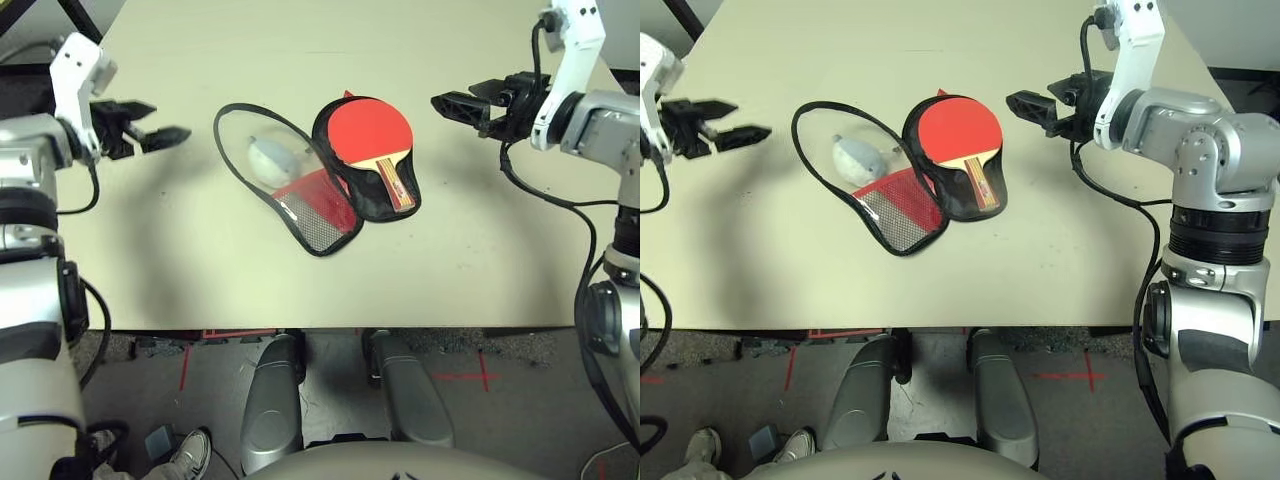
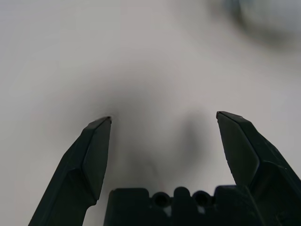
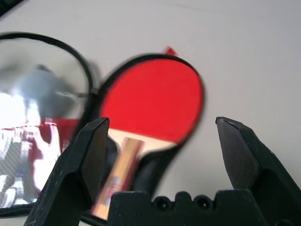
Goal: Store the ping-pong paddle in its case and zip it.
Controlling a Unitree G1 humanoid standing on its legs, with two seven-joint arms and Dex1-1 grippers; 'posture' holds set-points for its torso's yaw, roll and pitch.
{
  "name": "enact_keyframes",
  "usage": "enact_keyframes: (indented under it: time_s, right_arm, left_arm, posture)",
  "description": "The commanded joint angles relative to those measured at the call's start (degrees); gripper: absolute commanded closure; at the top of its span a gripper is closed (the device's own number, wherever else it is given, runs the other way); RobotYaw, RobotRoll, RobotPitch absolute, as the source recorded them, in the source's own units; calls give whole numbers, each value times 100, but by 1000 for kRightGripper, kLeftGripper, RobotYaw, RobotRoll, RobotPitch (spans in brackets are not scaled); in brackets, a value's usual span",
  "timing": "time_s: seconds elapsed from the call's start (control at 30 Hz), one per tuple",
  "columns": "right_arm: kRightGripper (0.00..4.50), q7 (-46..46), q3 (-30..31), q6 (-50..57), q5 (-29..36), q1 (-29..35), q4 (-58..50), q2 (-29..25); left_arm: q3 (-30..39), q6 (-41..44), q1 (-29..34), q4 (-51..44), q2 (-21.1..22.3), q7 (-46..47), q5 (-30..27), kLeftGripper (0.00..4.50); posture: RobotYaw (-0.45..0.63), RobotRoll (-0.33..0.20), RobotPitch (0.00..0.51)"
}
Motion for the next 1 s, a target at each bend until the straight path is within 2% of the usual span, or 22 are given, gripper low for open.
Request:
enact_keyframes:
  time_s: [0.03, 0.13, 0.2, 0.33, 0.37, 0.57, 0.63, 0.8, 0.9, 1.0]
  right_arm:
    - [14, 243, 39, -641, -166, 172, 74, -57]
    - [14, 418, 148, -921, -311, 277, 163, -166]
    - [14, 456, 158, -1006, -368, 304, 247, -200]
    - [14, 407, 127, -1104, -477, 276, 377, -203]
    - [14, 341, 98, -1106, -499, 250, 407, -188]
    - [14, 138, -6, -885, -518, 64, 487, -207]
    - [14, -62, -112, -662, -518, -59, 603, -217]
    - [14, -782, -620, -172, -423, -415, 951, 48]
    - [14, -1025, -816, 147, -360, -503, 992, 151]
    - [14, -1072, -966, 1110, -108, -624, 1057, 165]
  left_arm:
    - [-279, 1056, 703, -1777, -11, -538, -386, 0]
    - [-390, 1956, 1230, -3412, -168, -548, -816, 0]
    - [-461, 2486, 1249, -4259, -463, -371, -1109, 0]
    - [-546, 2914, 796, -4820, -1142, 83, -1391, 0]
    - [-586, 2839, 545, -4740, -1395, 207, -1390, 0]
    - [-741, 2403, -558, -4069, -2257, 508, -1349, 0]
    - [-679, 1971, -1065, -3482, -2772, 784, -1263, 0]
    - [-476, 954, -1669, -1925, -3704, 1404, -1106, 0]
    - [-429, 457, -1752, -1502, -3938, 1610, -1018, 0]
    - [-279, 435, -1773, -1579, -4027, 1730, -1155, 0]
  posture:
    - [4, 0, 229]
    - [-1, 0, 231]
    - [-2, 0, 233]
    - [-6, 0, 237]
    - [-10, 0, 239]
    - [-19, 0, 241]
    - [-20, 0, 242]
    - [-35, 0, 245]
    - [-45, 0, 249]
    - [-42, 0, 250]
